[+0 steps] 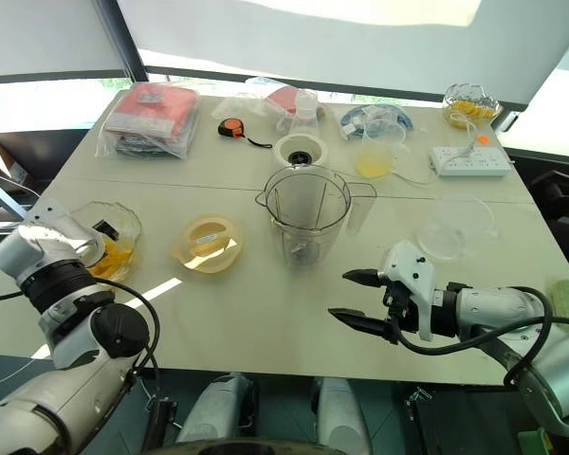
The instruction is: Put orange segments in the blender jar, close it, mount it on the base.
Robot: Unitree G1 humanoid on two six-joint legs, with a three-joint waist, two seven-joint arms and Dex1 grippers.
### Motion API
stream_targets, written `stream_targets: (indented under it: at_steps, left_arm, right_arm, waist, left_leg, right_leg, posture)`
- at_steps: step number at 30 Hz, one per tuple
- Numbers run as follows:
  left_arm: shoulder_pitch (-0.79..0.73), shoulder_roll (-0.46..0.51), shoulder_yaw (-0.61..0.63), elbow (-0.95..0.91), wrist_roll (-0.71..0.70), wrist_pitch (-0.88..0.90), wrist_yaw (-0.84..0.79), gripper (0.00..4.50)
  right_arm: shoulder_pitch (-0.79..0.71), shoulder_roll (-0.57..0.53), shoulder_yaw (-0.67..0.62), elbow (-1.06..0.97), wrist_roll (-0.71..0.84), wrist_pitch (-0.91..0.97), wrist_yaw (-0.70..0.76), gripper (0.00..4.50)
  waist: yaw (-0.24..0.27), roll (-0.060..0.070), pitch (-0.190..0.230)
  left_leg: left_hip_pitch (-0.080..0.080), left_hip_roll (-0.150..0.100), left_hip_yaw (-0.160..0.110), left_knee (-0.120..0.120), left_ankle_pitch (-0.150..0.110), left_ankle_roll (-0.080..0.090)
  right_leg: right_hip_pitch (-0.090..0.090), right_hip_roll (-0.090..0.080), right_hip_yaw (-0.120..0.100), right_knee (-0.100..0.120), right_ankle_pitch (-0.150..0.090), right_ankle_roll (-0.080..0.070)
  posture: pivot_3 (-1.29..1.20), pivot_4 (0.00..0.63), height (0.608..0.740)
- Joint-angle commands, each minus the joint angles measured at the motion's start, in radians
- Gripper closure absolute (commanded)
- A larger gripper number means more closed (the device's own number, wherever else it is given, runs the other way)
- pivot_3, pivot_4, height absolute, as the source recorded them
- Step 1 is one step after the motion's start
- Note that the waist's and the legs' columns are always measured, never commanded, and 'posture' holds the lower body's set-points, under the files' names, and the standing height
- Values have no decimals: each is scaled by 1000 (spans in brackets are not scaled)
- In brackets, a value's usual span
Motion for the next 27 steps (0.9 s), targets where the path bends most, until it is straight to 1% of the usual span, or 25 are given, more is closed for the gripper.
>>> stream_targets:
  at_steps: [1, 6, 7, 9, 10, 16, 23, 27]
  left_arm:
    - [-8, 27, -23, 41, -19, -59, 0, 47]
    - [0, 50, -12, 135, -44, -134, 4, 47]
    - [3, 57, -12, 156, -49, -151, 5, 279]
    - [6, 65, -14, 185, -60, -173, 10, 898]
    - [7, 67, -17, 192, -64, -180, 12, 1323]
    - [16, 67, -23, 160, -88, -157, 27, 4254]
    - [13, 66, -33, -20, -92, -19, 43, 4254]
    - [0, 96, -86, -178, -83, 115, 13, 4254]
  right_arm:
    - [0, 8, -14, -33, 0, -13, -8, 1177]
    - [-10, 9, -9, -30, -2, -14, -15, 1177]
    - [-13, 8, -8, -27, -3, -15, -15, 1177]
    - [-17, 7, -8, -25, -5, -16, -14, 1177]
    - [-18, 7, -8, -24, -6, -17, -14, 1177]
    - [-32, 9, -2, -15, -14, -21, -12, 1177]
    - [-45, 14, 16, 1, -28, -33, -9, 1177]
    - [-54, 17, 23, 14, -35, -39, -4, 1177]
  waist:
    - [0, 0, 0]
    - [0, 0, 0]
    - [0, 0, 0]
    - [-1, 0, 0]
    - [0, 0, 0]
    - [0, 1, 0]
    - [-1, 0, 0]
    - [-1, 0, 0]
  left_leg:
    - [0, 0, 0, 0, 0, 0]
    - [0, 0, 0, 0, 0, 0]
    - [0, 0, 0, 0, 0, 0]
    - [0, 0, 0, 0, 0, 0]
    - [0, 0, 0, 0, 0, 0]
    - [0, 0, 0, 0, 0, 0]
    - [0, 0, 0, 0, 0, 0]
    - [0, 0, 0, 0, 0, 0]
  right_leg:
    - [0, 0, 0, 0, 0, 0]
    - [0, 0, 0, 0, 0, 0]
    - [0, 0, 0, 0, 0, 0]
    - [0, 0, 0, 0, 0, 0]
    - [0, 0, 0, 0, 0, 0]
    - [0, -4, -1, 0, 0, 0]
    - [0, -4, -1, 0, 1, 1]
    - [0, -3, -1, 0, 1, 1]
  posture:
    - [0, 150, 740]
    - [0, 150, 740]
    - [0, 150, 740]
    - [0, 150, 740]
    - [0, 150, 740]
    - [0, 150, 740]
    - [0, 150, 740]
    - [0, 150, 740]
